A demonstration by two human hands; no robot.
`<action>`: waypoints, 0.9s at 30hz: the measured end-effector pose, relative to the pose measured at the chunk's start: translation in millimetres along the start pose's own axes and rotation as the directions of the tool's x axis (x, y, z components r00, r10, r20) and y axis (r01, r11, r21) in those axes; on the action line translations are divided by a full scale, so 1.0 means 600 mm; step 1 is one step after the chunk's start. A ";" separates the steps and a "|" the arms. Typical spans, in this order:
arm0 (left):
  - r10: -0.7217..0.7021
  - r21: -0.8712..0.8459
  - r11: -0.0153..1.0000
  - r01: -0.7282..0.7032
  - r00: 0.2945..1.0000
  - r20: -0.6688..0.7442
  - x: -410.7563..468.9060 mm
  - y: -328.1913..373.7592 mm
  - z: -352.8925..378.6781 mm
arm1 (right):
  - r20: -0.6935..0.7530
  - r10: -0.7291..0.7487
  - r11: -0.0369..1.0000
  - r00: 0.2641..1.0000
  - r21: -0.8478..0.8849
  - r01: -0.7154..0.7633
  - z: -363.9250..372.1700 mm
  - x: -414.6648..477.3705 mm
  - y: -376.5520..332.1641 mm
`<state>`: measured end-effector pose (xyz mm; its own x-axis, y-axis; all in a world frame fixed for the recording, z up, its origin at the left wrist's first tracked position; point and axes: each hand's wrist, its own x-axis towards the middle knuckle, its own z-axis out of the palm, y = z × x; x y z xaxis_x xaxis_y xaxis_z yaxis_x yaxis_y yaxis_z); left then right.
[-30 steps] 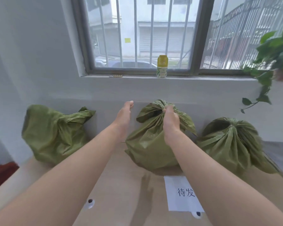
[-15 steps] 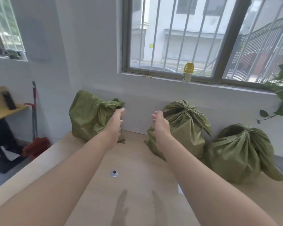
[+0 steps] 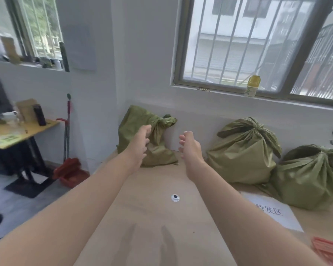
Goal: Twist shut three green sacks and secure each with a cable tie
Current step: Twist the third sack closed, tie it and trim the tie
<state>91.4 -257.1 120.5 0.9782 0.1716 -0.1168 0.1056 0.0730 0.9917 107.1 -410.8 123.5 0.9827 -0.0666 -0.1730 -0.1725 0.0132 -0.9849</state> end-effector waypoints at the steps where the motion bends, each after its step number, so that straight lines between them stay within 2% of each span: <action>1: -0.008 0.004 1.000 0.008 1.000 -0.001 0.006 -0.001 -0.013 | 0.002 0.011 1.000 1.000 0.012 -0.011 0.016 0.003 0.003; 12: -0.087 0.067 0.993 0.092 0.993 -0.083 0.120 -0.041 -0.096 | 0.054 0.075 0.993 0.996 0.089 -0.080 0.112 0.122 0.045; 19: -0.093 0.058 0.993 0.099 0.991 -0.100 0.206 -0.042 -0.153 | 0.071 0.125 0.989 0.990 0.069 -0.130 0.178 0.198 0.066; 24: -0.136 0.031 0.990 0.139 0.988 -0.077 0.301 -0.064 -0.217 | 0.039 0.130 0.990 0.991 0.045 -0.132 0.245 0.251 0.077; 27: -0.189 0.001 0.982 0.189 0.981 -0.035 0.367 -0.081 -0.257 | -0.031 0.145 0.989 0.989 0.045 -0.143 0.285 0.285 0.097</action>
<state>274.2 -71.2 38.6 0.9339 0.1890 -0.3035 0.2886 0.1028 0.9519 276.7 -250.8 37.1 0.9448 -0.0947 -0.3136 -0.3083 0.0672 -0.9489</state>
